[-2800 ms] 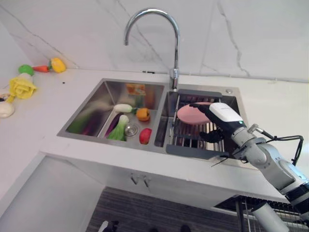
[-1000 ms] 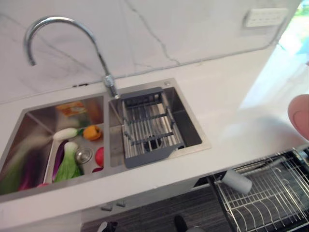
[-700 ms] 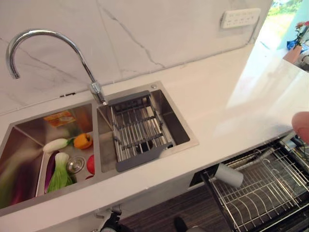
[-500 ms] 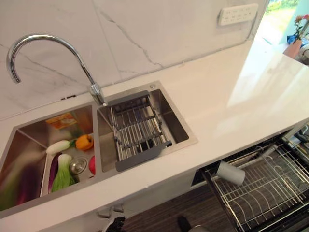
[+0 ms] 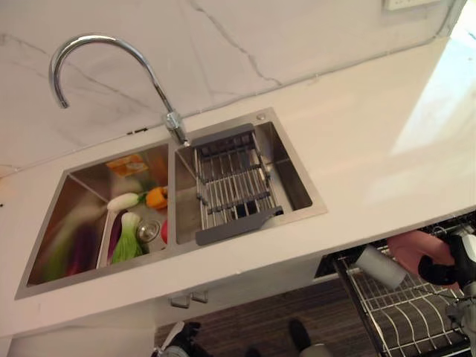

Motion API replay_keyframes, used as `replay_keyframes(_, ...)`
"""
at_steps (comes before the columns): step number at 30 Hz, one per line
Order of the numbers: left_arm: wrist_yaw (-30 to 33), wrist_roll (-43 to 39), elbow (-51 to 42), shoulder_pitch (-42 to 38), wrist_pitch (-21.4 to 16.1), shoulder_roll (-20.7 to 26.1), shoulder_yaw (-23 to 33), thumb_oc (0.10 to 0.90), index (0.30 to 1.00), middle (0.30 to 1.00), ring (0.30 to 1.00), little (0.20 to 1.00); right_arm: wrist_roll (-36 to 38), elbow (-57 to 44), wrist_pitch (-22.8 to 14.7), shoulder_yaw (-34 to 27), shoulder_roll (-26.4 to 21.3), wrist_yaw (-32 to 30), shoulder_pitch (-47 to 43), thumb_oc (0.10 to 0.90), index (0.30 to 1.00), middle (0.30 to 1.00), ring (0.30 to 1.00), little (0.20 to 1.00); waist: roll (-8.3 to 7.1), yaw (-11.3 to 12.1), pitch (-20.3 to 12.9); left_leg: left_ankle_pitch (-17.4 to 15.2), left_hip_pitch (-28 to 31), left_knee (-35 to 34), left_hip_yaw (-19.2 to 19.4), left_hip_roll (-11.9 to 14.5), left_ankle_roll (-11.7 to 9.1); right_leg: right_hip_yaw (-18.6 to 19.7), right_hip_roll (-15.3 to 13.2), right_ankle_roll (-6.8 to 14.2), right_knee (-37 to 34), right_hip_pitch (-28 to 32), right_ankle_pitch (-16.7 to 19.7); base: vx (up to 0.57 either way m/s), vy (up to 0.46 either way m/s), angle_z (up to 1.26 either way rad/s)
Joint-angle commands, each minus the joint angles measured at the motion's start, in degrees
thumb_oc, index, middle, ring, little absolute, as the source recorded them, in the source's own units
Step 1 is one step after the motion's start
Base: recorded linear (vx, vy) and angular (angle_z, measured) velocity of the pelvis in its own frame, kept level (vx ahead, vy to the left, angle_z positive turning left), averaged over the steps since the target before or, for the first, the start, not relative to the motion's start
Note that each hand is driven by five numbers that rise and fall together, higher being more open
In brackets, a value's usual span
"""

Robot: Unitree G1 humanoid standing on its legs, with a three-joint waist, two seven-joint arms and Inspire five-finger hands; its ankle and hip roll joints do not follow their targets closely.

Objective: Place the dishes in the dishwasher.

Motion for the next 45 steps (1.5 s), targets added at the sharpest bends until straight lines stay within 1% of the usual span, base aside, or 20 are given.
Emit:
replay_keyframes(1,1.8,0.3,3.6,-4.9,-0.1,4.8,-1.1,0.8,0.9,0.9,0.9,0.9,-0.5,-3.8,-2.0,-7.8,-3.5,-4.8,-4.6,0.8,0.9,0.9,0.9,0.9,-4.68,0.5,-2.4,0.5,1.0,0.6,-1.3,-0.1,-3.9,-1.1,-3.5,6.0,2.1,2.3,-6.1,-0.04,-0.031,0.06)
replay_keyframes(5,1.8,0.3,4.2,-4.8,-0.1,4.6,-0.9,0.8,0.9,0.9,0.9,0.9,0.1,-3.4,-1.9,-9.5,-4.3,-5.3,-4.4,0.8,0.9,0.9,0.9,0.9,-4.91,0.6,-2.5,0.6,0.9,0.6,-1.5,-0.1,-4.0,-1.3,-3.5,6.0,2.1,2.2,-6.1,0.0,-0.003,0.01)
replay_keyframes(9,1.7,0.3,6.9,-4.8,0.1,3.9,-0.5,0.8,0.9,0.9,0.9,0.9,0.1,-3.6,-0.7,-16.4,-6.4,-7.8,-2.8,0.8,0.9,0.9,0.9,0.9,-5.55,0.1,-2.8,0.3,1.2,0.6,-1.1,0.2,-4.0,-1.2,-3.2,5.9,2.0,2.3,-6.0,0.01,-0.001,-0.02)
replay_keyframes(15,2.1,-0.2,7.7,-4.6,0.1,3.8,0.0,0.8,0.9,0.9,0.9,0.9,1.9,-3.0,-0.5,-22.7,-7.2,-10.6,0.0,0.8,0.9,0.9,0.9,0.9,-6.08,-0.5,-3.0,-0.6,1.8,0.6,-0.3,0.5,-3.9,-0.2,-2.6,6.1,1.8,2.4,-6.3,0.02,0.006,-0.06)
replay_keyframes(21,1.7,-1.0,7.6,-4.6,0.3,4.4,0.0,0.8,0.9,0.9,0.9,0.9,4.1,6.2,2.7,-29.6,-10.2,-11.2,6.3,0.8,0.9,0.9,0.9,0.9,-6.62,-1.3,-3.0,-0.8,1.9,0.6,0.4,0.7,-4.0,0.4,-2.3,6.3,1.8,2.1,-6.2,0.01,0.009,-0.09)
replay_keyframes(23,0.7,-1.3,7.1,-4.7,0.5,4.9,-0.8,0.8,0.9,0.9,0.9,0.9,6.8,13.4,5.0,-32.2,-11.3,-10.2,7.8,0.8,0.9,0.9,0.9,0.9,-6.61,-1.6,-3.1,-1.1,2.1,0.6,0.4,0.5,-3.8,1.0,-2.4,6.5,1.8,2.0,-6.1,0.0,0.018,-0.01)
replay_keyframes(25,0.0,-1.6,7.5,-5.1,0.6,5.1,-1.8,0.8,0.9,0.9,0.9,0.9,10.0,22.3,5.4,-31.6,-12.8,-9.0,7.7,0.8,0.9,0.9,0.9,0.9,-6.63,-1.2,-3.1,-0.3,1.7,0.6,0.3,0.4,-3.8,1.1,-2.4,6.4,2.1,1.4,-5.4,-0.03,0.012,-0.1)
replay_keyframes(27,-1.3,-1.8,8.7,-6.1,0.7,5.5,-3.7,0.8,0.9,0.9,0.9,0.9,11.7,38.8,5.0,-27.1,-17.4,-4.8,5.3,0.8,0.9,0.9,0.9,0.9,-6.43,-0.4,-3.3,-0.1,1.6,0.6,-0.3,0.3,-3.8,0.9,-2.5,6.4,2.1,1.4,-5.3,-0.02,0.009,-0.08)
replay_keyframes(29,-1.4,-1.8,8.8,-6.1,0.7,5.4,-3.5,0.8,0.9,0.9,0.9,0.9,11.9,40.0,4.4,-26.2,-18.1,-5.0,4.4,0.8,0.9,0.9,0.9,0.9,-6.31,-0.6,-3.5,-0.9,1.9,0.6,-0.3,0.2,-3.7,0.9,-2.6,6.5,1.9,1.8,-5.9,0.02,0.01,0.0)
replay_keyframes(31,-2.6,-1.8,9.8,-6.5,0.8,5.7,-6.0,0.8,0.9,0.9,0.9,0.9,11.2,56.9,3.3,-17.7,-21.4,1.3,-0.3,0.8,0.9,0.9,0.9,0.9,-6.07,0.6,-3.7,-0.5,1.6,0.6,-1.0,0.1,-3.8,0.7,-2.7,6.6,1.9,1.7,-5.8,-0.02,-0.002,-0.01)
replay_keyframes(32,-2.7,-2.0,10.2,-6.5,0.8,5.8,-6.1,0.8,0.9,0.9,0.9,0.9,11.2,61.7,2.2,-13.4,-21.4,3.0,-2.7,0.8,0.9,0.9,0.9,0.9,-5.99,0.8,-3.6,-0.5,1.6,0.6,-1.2,0.0,-3.7,0.6,-2.8,6.6,1.9,1.8,-5.8,-0.02,-0.006,-0.2)
replay_keyframes(33,-2.7,-2.0,10.2,-6.4,0.8,5.9,-5.9,0.8,0.9,0.9,0.9,0.9,11.4,62.4,1.9,-12.6,-21.6,3.0,-3.5,0.8,0.9,0.9,0.9,0.9,-6.13,0.6,-3.6,-0.5,1.6,0.6,-1.2,0.0,-3.7,0.6,-2.8,6.6,1.9,1.8,-5.8,-0.02,-0.007,-0.24)
replay_keyframes(34,-2.9,-2.2,11.2,-6.5,0.9,6.1,-6.3,0.8,0.9,0.9,0.9,0.9,12.3,67.6,0.7,-6.9,-20.8,5.2,-7.9,0.494,0.441,0.441,0.441,0.441,-6.11,1.2,-3.6,-0.3,1.4,0.6,-1.5,-0.2,-3.8,0.3,-3.0,6.6,1.9,1.8,-5.8,-0.02,-0.013,-0.1)
replay_keyframes(35,-2.9,-2.4,11.6,-6.6,0.9,6.2,-6.4,0.8,0.9,0.9,0.9,0.9,13.5,68.8,0.2,-5.1,-20.1,5.7,-9.6,0.4,0.3,0.3,0.3,0.3,-6.01,1.5,-3.6,-0.2,1.3,0.6,-1.7,-0.2,-3.8,0.1,-3.1,6.7,1.9,1.9,-5.8,-0.02,-0.013,0.06)
replay_keyframes(36,-2.9,-2.4,11.6,-6.6,0.9,6.2,-6.4,0.8,0.9,0.9,0.9,0.9,13.5,68.8,0.2,-5.1,-20.1,5.7,-9.6,0.4,0.3,0.3,0.3,0.3,-6.01,1.5,-3.6,-0.2,1.3,0.6,-1.7,-0.2,-3.8,0.1,-3.1,6.7,1.9,1.9,-5.8,-0.02,-0.016,0.03)
replay_keyframes(38,-2.6,-2.8,12.8,-6.8,0.4,6.0,-6.5,0.8,0.9,0.9,0.9,0.9,15.8,69.4,-1.4,2.6,-16.3,5.0,-16.4,0.4,0.3,0.3,0.3,0.3,-6.01,2.4,-3.4,0.2,0.9,0.6,-2.4,-0.2,-3.9,-0.7,-3.4,6.6,1.7,2.0,-5.9,-0.04,-0.035,-0.02)
replay_keyframes(39,-2.6,-2.8,12.8,-6.7,0.4,6.0,-6.5,0.8,0.9,0.9,0.9,0.9,15.8,69.5,-1.4,2.7,-16.3,5.0,-16.5,0.4,0.3,0.3,0.3,0.3,-6.03,2.4,-3.4,0.2,0.9,0.6,-2.4,-0.2,-3.9,-0.8,-3.4,6.6,1.7,2.0,-5.9,-0.04,-0.045,0.06)
replay_keyframes(41,-1.8,-3.3,13.2,-7.0,-0.2,5.7,-6.2,0.8,0.9,0.9,0.9,0.9,16.4,64.8,-2.7,6.7,-12.8,2.5,-19.2,0.4,0.3,0.3,0.3,0.3,-5.87,3.1,-3.3,0.4,0.6,0.6,-2.9,-0.3,-3.8,-1.2,-3.6,6.5,1.7,2.2,-6.0,-0.02,-0.029,0.18)
replay_keyframes(44,-1.5,-3.5,13.1,-7.1,-0.4,5.7,-5.8,0.8,0.9,0.9,0.9,0.9,16.8,62.2,-3.0,7.5,-11.9,1.6,-19.7,0.4,0.3,0.3,0.3,0.3,-5.91,3.1,-3.2,0.4,0.6,0.6,-3.0,-0.3,-3.8,-1.3,-3.6,6.4,1.7,2.2,-6.1,-0.02,-0.014,0.1)
replay_keyframes(45,-0.8,-3.8,12.5,-7.1,-0.9,5.7,-5.3,0.8,0.9,0.9,0.9,0.9,18.7,57.7,-3.9,7.5,-9.5,-1.0,-20.1,0.4,0.3,0.3,0.3,0.3,-5.84,3.3,-3.0,1.1,0.2,0.6,-3.1,-0.2,-3.9,-1.4,-3.6,6.2,1.8,1.9,-5.6,-0.05,-0.04,-0.07)
